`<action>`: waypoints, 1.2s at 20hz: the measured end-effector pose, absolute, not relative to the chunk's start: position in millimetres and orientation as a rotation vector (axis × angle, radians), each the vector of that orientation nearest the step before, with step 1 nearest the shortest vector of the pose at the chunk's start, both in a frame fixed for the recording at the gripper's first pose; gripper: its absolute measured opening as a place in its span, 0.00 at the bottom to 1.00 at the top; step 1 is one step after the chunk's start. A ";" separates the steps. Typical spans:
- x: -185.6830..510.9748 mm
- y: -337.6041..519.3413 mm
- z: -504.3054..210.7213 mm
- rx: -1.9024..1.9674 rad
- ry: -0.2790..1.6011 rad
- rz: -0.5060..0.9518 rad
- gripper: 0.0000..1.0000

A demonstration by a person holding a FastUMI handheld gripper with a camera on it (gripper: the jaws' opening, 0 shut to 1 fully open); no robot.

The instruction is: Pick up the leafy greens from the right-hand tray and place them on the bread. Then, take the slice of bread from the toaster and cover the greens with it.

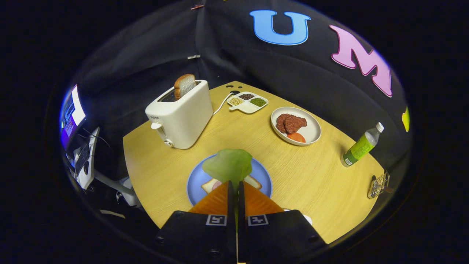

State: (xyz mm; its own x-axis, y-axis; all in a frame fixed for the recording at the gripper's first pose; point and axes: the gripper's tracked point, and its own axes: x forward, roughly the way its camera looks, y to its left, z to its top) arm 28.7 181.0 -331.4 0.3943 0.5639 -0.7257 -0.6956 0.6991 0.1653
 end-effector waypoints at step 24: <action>96.2 359.1 -186.8 -0.023 0.574 0.784 0.97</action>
